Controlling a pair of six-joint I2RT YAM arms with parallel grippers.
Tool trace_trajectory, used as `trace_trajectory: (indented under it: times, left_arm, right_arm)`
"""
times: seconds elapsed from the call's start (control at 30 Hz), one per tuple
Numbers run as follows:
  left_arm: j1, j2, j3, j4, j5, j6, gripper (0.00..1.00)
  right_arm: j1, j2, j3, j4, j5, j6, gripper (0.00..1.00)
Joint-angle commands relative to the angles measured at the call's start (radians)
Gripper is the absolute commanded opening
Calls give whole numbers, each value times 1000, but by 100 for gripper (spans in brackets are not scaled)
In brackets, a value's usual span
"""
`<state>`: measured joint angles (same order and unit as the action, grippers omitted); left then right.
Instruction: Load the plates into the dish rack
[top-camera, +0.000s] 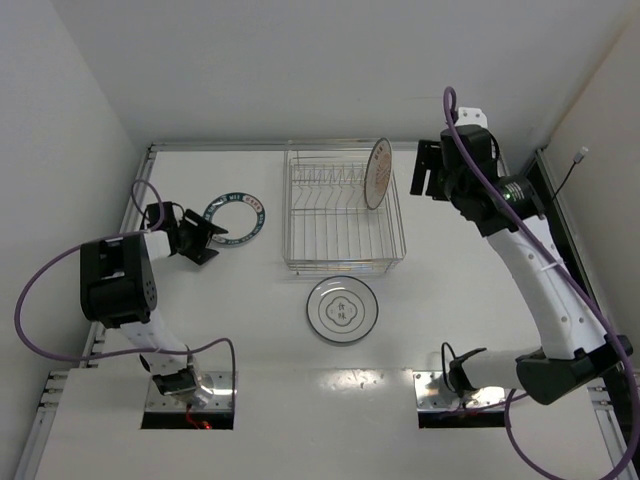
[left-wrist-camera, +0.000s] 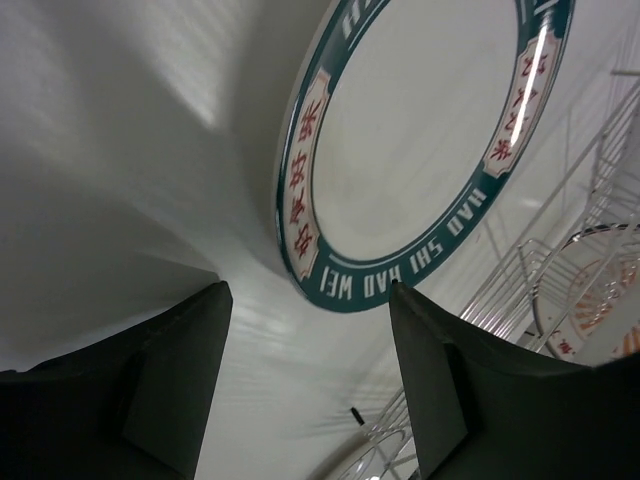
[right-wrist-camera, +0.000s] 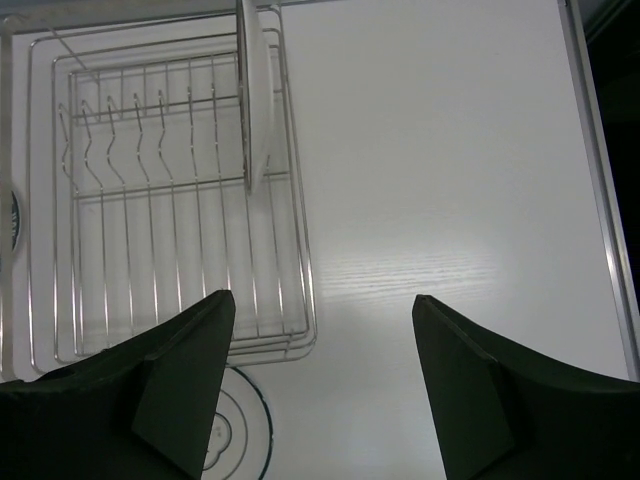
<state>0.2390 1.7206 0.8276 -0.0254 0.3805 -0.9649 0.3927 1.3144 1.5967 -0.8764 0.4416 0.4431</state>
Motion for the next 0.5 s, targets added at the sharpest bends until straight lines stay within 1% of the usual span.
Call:
trace_trajectory:
  times: [0.0, 0.1, 0.13, 0.17, 0.27, 0.33, 0.37, 0.4, 0.47]
  left_arm:
    - [14, 86, 30, 61, -68, -49, 62]
    - [23, 135, 56, 61, -77, -49, 52]
    - [23, 148, 56, 70, -77, -58, 46]
    - [23, 160, 56, 80, -77, -58, 33]
    - [23, 201, 65, 81, -58, -58, 24]
    - [23, 211, 65, 81, -58, -49, 20]
    - [32, 220, 65, 81, -49, -49, 15]
    - [33, 220, 65, 81, -36, -49, 7]
    - [51, 180, 65, 81, -11, -38, 2]
  right_arm:
    - [-17, -32, 23, -30, 22, -18, 69]
    - [-26, -32, 32, -39, 11, -18, 69]
    - [-35, -32, 32, -39, 0, -18, 69]
    - [-35, -32, 32, -39, 0, -18, 70]
    - [-46, -32, 32, -39, -11, -18, 70]
    - [-46, -32, 32, -39, -20, -18, 70]
    - [-46, -43, 32, -48, -20, -18, 70]
    - [-55, -43, 32, -49, -20, -18, 70]
    - [-55, -43, 22, -49, -30, -18, 70]
